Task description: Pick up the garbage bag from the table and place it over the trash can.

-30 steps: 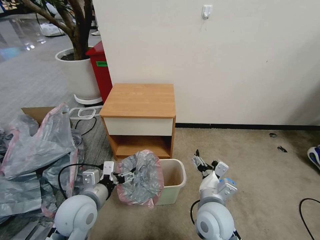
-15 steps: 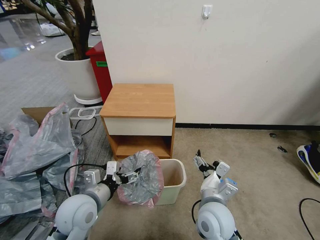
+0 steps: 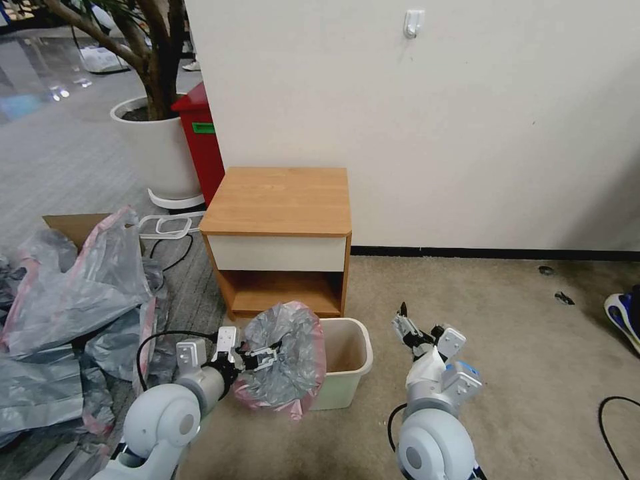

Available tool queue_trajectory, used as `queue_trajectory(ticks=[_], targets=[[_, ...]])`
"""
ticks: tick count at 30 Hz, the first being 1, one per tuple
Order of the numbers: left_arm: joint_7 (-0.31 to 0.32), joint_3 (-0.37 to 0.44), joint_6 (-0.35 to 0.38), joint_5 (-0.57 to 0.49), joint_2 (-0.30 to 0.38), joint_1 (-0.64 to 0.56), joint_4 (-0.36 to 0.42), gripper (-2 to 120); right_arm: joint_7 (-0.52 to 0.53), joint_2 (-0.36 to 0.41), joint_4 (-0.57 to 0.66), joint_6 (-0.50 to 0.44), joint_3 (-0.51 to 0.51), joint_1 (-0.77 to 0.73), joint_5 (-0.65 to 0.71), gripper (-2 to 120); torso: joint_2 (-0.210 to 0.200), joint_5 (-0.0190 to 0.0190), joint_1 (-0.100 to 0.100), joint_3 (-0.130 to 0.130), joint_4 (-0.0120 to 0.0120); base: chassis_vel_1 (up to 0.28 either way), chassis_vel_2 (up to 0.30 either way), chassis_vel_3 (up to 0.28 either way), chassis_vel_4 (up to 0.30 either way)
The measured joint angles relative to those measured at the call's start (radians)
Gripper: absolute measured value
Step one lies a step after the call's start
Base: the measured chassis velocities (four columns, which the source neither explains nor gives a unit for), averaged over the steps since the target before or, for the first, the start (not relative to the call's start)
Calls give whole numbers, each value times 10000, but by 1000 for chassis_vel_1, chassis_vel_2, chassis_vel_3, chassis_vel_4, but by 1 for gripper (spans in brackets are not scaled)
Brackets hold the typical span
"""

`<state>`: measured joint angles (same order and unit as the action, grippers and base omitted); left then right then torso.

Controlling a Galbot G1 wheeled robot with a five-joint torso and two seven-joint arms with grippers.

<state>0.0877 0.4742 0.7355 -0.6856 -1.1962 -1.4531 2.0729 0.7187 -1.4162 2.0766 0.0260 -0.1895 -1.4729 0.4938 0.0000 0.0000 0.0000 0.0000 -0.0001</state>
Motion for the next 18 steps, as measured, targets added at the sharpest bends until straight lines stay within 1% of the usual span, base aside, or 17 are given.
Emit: queue_trajectory(ticks=[4,9,18], targets=[[-71,6,0,115,64,-55,-39,100,3,-2,-8,-2,-19,-1,-2,100,0,0,0,0,0,0,0,0,0],[-197,64,-1,514,124,-234,-70,100,8,-6,-70,-5,-21,43,-4,100,0,0,0,0,0,0,0,0,0],[-228,341,-1,532,-16,-459,206,100,10,-3,-249,-13,-26,141,-17,100,0,0,0,0,1,0,0,0,0]])
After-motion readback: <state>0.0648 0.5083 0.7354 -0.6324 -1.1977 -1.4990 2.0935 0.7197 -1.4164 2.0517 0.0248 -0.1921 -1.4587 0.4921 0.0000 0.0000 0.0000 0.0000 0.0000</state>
